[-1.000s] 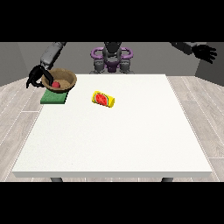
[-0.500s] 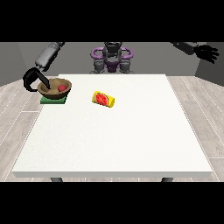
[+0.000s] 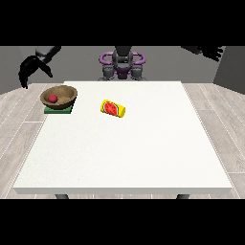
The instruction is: Pick the cup and pour the ball into the bowl, then pick the bowl and place it on the pad
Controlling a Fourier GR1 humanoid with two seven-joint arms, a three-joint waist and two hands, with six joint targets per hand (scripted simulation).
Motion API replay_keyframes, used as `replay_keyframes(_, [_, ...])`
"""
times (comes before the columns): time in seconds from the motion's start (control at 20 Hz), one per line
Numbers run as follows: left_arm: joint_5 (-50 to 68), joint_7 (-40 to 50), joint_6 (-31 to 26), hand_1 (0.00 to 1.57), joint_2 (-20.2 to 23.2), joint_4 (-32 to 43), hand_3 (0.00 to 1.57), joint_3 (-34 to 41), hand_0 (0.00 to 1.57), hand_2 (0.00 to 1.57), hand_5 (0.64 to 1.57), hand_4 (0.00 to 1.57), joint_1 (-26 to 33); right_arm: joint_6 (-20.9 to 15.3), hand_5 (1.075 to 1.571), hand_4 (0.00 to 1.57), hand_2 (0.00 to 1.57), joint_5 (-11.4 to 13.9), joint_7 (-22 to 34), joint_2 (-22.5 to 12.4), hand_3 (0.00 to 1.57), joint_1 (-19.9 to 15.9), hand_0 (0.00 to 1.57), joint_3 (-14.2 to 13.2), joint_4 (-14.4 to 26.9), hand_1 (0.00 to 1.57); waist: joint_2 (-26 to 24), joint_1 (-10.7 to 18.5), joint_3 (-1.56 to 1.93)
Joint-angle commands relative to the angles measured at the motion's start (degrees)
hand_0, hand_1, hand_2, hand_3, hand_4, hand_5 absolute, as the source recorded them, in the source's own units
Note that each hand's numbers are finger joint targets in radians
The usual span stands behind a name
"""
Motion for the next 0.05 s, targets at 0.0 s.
replay_keyframes(0.0, [-3.0,3.3,2.7,0.0,-3.7,2.3,0.0,-3.3,0.0,0.0,1.559,0.9,3.6,3.8,1.434,0.48,0.0,-0.6,3.7,4.6,0.0,-2.6,0.0,2.9,-4.2,0.0,-10.9,-3.5,-0.17])
